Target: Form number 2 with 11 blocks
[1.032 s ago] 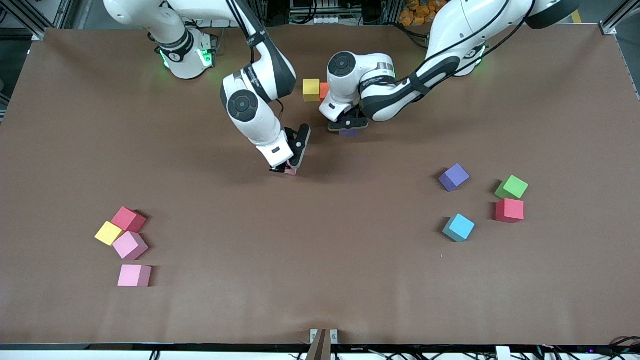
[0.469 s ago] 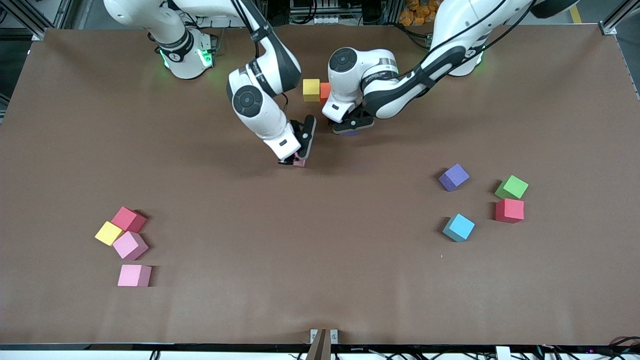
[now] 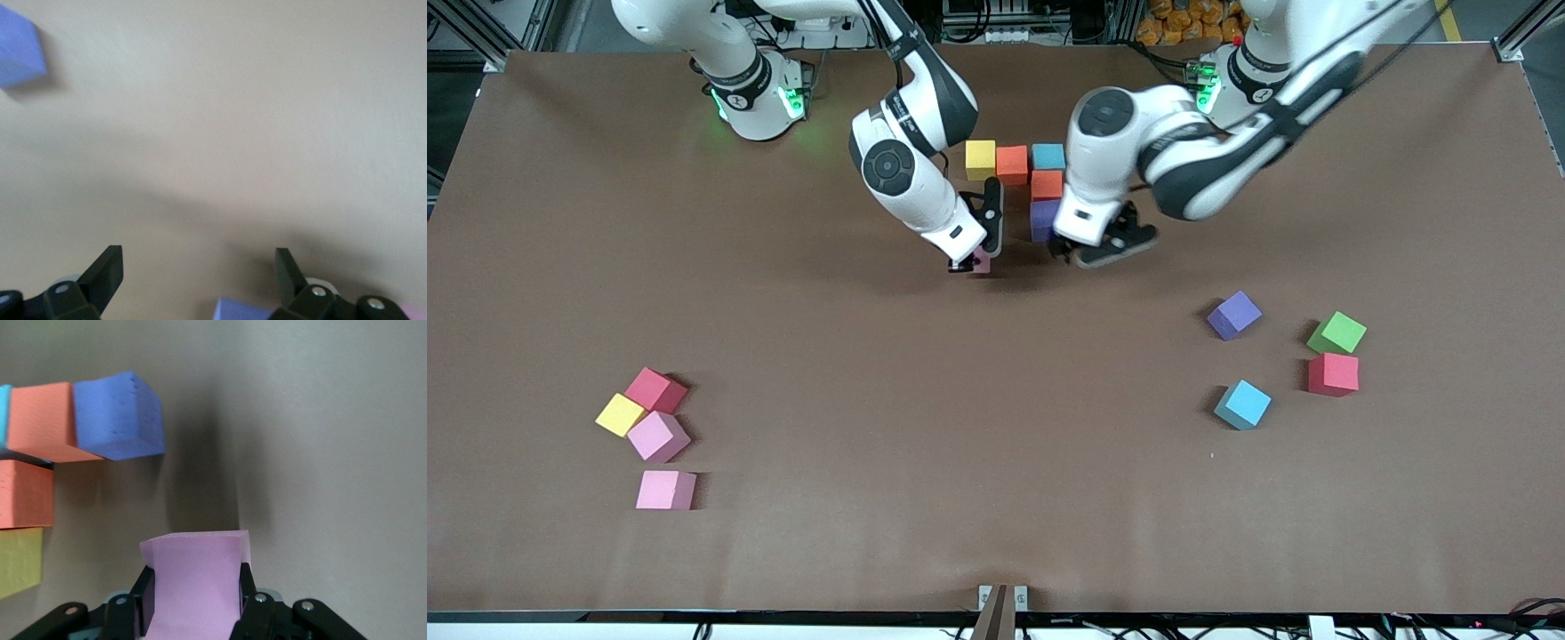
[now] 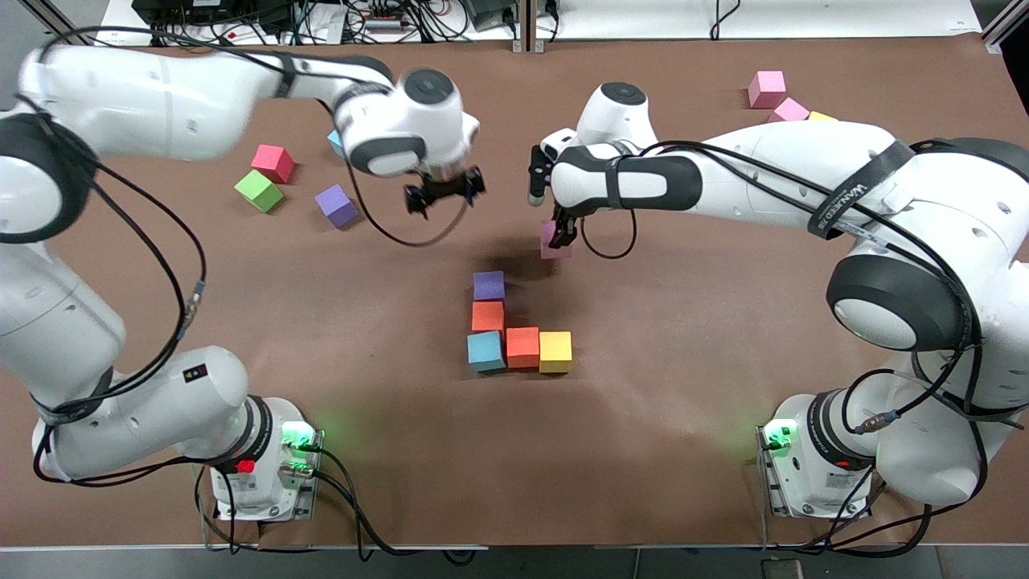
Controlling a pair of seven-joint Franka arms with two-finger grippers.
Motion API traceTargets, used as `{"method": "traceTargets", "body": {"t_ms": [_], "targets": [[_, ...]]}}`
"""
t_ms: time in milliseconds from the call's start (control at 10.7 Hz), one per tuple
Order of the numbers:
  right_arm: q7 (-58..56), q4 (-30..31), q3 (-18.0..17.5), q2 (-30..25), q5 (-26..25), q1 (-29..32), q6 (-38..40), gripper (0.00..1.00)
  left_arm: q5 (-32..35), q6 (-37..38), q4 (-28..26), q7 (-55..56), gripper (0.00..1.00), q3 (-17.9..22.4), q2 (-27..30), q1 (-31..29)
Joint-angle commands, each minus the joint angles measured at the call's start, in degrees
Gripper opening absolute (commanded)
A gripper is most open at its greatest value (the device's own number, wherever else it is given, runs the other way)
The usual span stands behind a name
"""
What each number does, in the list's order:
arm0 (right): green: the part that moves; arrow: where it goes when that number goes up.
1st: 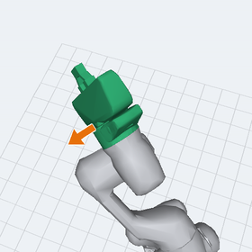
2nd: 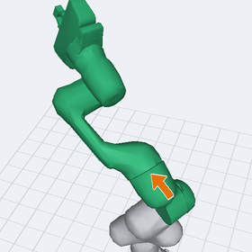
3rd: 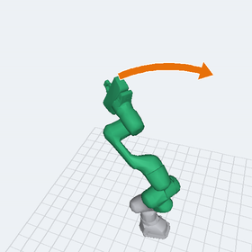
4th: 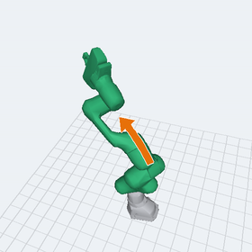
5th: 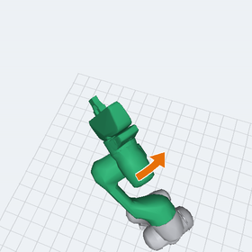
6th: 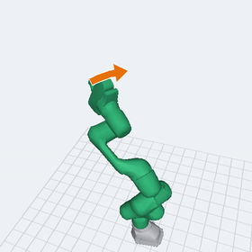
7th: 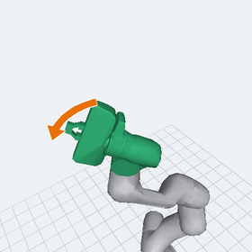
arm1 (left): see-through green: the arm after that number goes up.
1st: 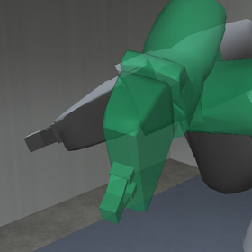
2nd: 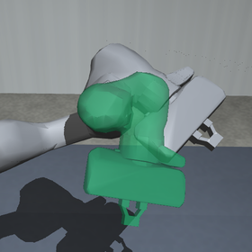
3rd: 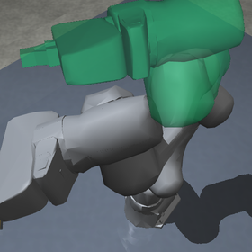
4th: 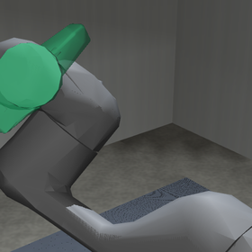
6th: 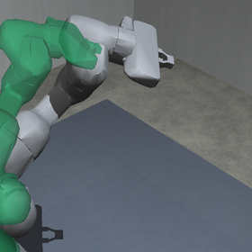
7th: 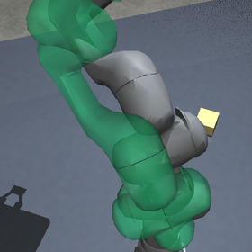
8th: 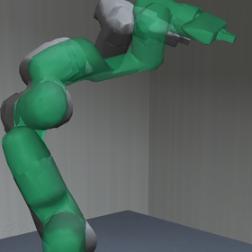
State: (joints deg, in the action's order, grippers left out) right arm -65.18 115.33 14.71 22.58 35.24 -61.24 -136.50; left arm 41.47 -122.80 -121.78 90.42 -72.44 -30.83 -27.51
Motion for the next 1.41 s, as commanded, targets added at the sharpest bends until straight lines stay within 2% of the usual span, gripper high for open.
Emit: {"method": "traceTargets", "body": {"t_ms": [0, 188, 281, 563, 751, 1126, 1314], "targets": [[-2.50, 3.23, -2.84, -1.66, 4.82, -0.46, -2.97, 0.05, -0.07, 5.26, 1.97, -1.11, 1.00, -1.91, 0.33, -5.69], [-2.50, 3.50, -3.46, -0.88, 7.73, -2.03, -4.56, 0.05, -0.16, 6.86, 1.90, -11.78, 1.00, -2.44, 0.42, -13.74], [-2.50, 3.50, -3.46, -0.17, 8.26, -3.09, -5.96, 0.04, -1.55, 7.30, 1.37, -15.58, 1.00, -5.31, -0.02, -19.28], [-2.58, 3.50, -3.46, 2.11, 9.85, -5.82, -9.48, 0.04, -2.27, 7.31, 0.93, -19.22, 1.00, -5.87, -0.20, -26.43], [-2.50, 3.24, -3.46, 3.95, 10.29, -6.70, -12.11, 0.04, -2.18, 6.87, 1.02, -20.72, 1.00, -5.43, -1.25, -28.29], [-2.50, 3.06, -3.46, 5.10, 10.90, -8.28, -13.79, 0.04, -2.09, 3.28, 0.93, -20.63, 1.00, 0.27, -4.06, -28.21], [-2.50, 2.62, -3.46, 5.63, 12.83, -9.33, -13.97, 0.04, -2.09, 1.07, 0.84, -20.63, 1.00, 2.47, -5.21, -27.77]]}}
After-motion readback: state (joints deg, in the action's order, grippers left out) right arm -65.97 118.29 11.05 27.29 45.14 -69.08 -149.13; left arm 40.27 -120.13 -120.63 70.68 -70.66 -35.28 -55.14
